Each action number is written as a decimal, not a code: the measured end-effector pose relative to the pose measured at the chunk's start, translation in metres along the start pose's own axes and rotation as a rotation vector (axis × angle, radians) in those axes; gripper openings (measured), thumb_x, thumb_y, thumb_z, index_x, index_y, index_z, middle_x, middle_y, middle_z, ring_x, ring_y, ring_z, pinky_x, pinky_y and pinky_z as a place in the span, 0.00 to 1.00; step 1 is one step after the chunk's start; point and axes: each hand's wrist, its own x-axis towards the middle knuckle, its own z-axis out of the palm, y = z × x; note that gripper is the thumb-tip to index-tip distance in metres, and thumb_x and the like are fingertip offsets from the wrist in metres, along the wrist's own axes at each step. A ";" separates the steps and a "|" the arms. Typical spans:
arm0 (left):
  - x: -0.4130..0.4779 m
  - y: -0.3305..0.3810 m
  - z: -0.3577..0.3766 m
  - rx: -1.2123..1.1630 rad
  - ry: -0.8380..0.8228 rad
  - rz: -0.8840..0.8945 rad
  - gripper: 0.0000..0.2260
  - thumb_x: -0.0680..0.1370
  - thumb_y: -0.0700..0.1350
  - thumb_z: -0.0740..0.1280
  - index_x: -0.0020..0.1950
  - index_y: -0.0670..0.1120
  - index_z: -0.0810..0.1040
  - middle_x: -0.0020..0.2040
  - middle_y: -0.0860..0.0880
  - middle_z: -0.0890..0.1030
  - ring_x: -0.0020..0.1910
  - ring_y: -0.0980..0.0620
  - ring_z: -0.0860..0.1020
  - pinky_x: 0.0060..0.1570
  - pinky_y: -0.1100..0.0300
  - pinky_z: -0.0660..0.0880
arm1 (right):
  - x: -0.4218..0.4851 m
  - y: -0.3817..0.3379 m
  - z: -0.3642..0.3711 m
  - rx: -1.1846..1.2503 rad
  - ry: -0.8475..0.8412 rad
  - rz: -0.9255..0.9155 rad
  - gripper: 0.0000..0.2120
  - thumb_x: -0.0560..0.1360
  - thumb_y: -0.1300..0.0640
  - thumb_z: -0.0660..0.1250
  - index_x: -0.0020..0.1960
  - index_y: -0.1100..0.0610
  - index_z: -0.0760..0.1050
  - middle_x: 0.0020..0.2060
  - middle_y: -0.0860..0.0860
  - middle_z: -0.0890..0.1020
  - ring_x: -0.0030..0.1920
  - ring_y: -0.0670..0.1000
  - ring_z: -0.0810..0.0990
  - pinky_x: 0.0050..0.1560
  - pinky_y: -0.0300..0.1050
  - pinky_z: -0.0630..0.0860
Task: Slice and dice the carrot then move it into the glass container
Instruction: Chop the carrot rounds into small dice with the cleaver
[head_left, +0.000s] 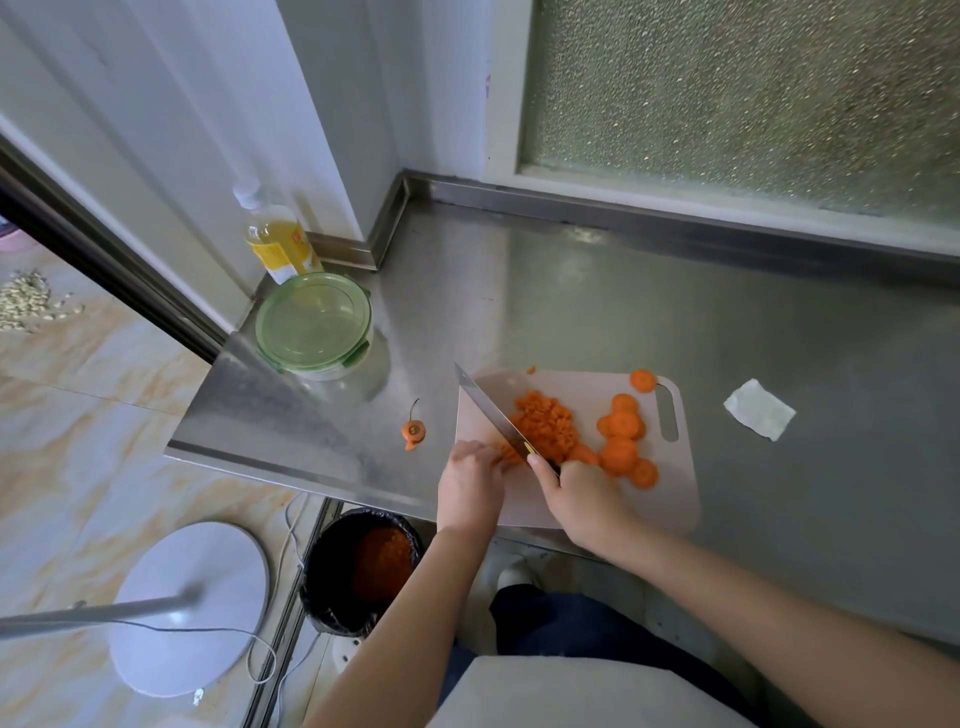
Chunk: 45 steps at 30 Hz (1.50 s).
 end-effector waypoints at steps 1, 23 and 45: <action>0.000 0.000 0.000 0.002 -0.007 -0.005 0.07 0.75 0.36 0.66 0.46 0.41 0.84 0.43 0.43 0.80 0.46 0.47 0.75 0.42 0.68 0.66 | 0.001 0.000 0.001 0.007 -0.002 0.005 0.32 0.81 0.40 0.47 0.45 0.64 0.79 0.42 0.59 0.83 0.44 0.58 0.81 0.36 0.43 0.68; -0.003 0.000 -0.003 -0.023 -0.046 0.026 0.08 0.78 0.43 0.64 0.53 0.47 0.83 0.46 0.46 0.78 0.49 0.51 0.74 0.43 0.68 0.65 | 0.013 0.008 -0.002 0.210 -0.043 0.022 0.29 0.80 0.40 0.49 0.35 0.60 0.73 0.34 0.57 0.79 0.41 0.59 0.79 0.37 0.46 0.71; -0.003 0.000 -0.001 0.002 -0.004 -0.027 0.06 0.74 0.38 0.66 0.44 0.41 0.84 0.45 0.43 0.81 0.46 0.45 0.77 0.42 0.62 0.67 | -0.008 0.011 -0.009 0.218 -0.090 0.018 0.26 0.81 0.41 0.49 0.42 0.59 0.75 0.44 0.61 0.82 0.48 0.61 0.79 0.41 0.44 0.68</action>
